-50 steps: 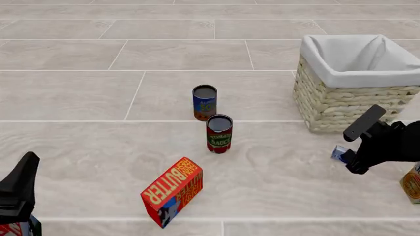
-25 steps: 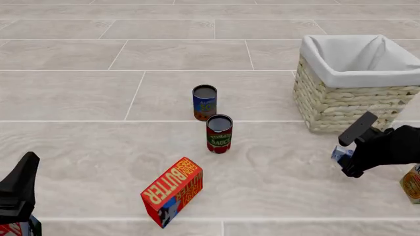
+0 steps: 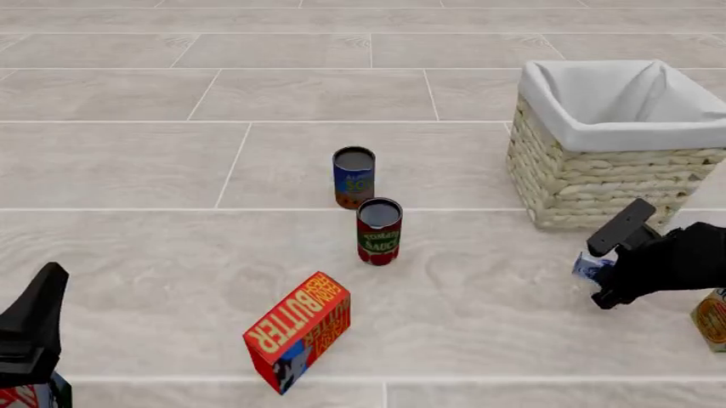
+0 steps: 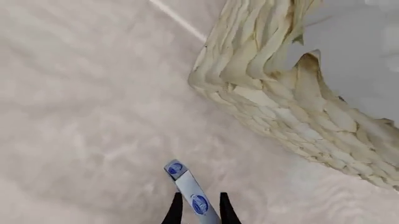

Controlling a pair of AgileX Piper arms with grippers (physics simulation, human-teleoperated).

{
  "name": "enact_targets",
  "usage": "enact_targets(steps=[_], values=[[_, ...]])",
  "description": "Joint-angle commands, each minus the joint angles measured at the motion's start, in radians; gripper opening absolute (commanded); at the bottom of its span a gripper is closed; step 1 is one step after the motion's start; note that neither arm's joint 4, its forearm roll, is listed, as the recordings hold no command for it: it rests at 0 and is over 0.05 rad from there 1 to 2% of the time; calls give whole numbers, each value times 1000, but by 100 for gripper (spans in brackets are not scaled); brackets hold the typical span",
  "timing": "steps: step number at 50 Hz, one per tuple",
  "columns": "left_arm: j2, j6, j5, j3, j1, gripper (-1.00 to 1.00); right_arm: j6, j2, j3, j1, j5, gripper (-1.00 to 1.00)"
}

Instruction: Pick the cream cheese and place it in the basket.

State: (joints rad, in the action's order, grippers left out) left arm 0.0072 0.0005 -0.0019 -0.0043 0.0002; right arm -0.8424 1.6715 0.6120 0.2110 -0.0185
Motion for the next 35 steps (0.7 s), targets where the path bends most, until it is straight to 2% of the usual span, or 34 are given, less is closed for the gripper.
enact_targets(steps=[1,5,15,25,27,35], values=[[0,0,0,0,0,100,-47,-1,-32,1,-32,-100],[0,-1,0,0,0,100,-58,-56,-61,-8,-17,-100],[0,0,0,0,0,100,-48,-168,-110,-46,23,-100],[0,0,0,0,0,100,-24,-291,-140,-94,88,-100],[0,0,0,0,0,100,0,-314,-139,-117,102,-100],[0,0,0,0,0,100,3,-372,-152,-139,123,-100]])
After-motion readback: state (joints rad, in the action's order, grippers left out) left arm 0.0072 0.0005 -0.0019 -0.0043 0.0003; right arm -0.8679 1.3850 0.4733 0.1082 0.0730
